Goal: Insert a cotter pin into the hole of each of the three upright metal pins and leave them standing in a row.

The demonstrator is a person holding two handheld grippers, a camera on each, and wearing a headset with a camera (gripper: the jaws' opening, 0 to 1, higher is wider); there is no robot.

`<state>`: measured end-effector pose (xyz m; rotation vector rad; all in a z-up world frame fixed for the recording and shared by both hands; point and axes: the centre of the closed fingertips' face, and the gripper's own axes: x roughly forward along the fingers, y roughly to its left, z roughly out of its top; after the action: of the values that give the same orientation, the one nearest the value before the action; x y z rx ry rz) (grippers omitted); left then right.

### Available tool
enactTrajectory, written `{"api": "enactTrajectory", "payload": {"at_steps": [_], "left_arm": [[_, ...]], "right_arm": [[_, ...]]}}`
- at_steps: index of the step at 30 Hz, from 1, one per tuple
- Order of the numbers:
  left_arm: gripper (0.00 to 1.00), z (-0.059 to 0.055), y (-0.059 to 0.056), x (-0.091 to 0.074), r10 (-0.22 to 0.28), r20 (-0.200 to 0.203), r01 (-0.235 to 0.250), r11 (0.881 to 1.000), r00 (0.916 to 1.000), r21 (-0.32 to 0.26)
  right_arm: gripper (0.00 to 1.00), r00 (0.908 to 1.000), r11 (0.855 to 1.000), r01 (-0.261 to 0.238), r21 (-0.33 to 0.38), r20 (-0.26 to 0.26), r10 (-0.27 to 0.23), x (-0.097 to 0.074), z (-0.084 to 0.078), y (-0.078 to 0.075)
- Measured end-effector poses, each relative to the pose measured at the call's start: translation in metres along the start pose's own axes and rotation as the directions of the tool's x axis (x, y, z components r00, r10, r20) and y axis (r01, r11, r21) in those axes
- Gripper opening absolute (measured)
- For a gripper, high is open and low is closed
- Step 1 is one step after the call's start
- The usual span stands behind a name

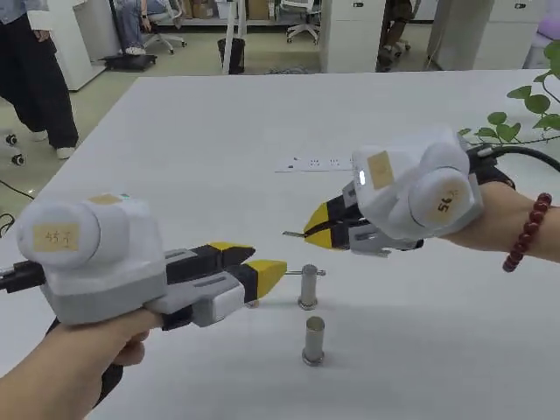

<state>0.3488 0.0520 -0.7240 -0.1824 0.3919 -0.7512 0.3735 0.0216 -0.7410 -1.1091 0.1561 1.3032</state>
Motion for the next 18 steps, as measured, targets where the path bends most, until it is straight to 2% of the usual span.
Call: {"api": "enactTrajectory", "payload": {"at_steps": [9,18], "left_arm": [[0.16,0.000,-0.008,0.001,-0.016,0.012,0.017,0.996,0.9998,-0.089],[0.10,-0.003,-0.013,0.002,-0.026,0.016,0.028,0.992,0.9995,-0.121]], "right_arm": [[0.02,0.9999,0.999,-0.007,-0.054,0.013,0.008,-0.002,0.015,0.014],[0.02,0.9996,0.997,-0.009,-0.072,0.028,0.011,-0.005,0.027,0.021]]}}
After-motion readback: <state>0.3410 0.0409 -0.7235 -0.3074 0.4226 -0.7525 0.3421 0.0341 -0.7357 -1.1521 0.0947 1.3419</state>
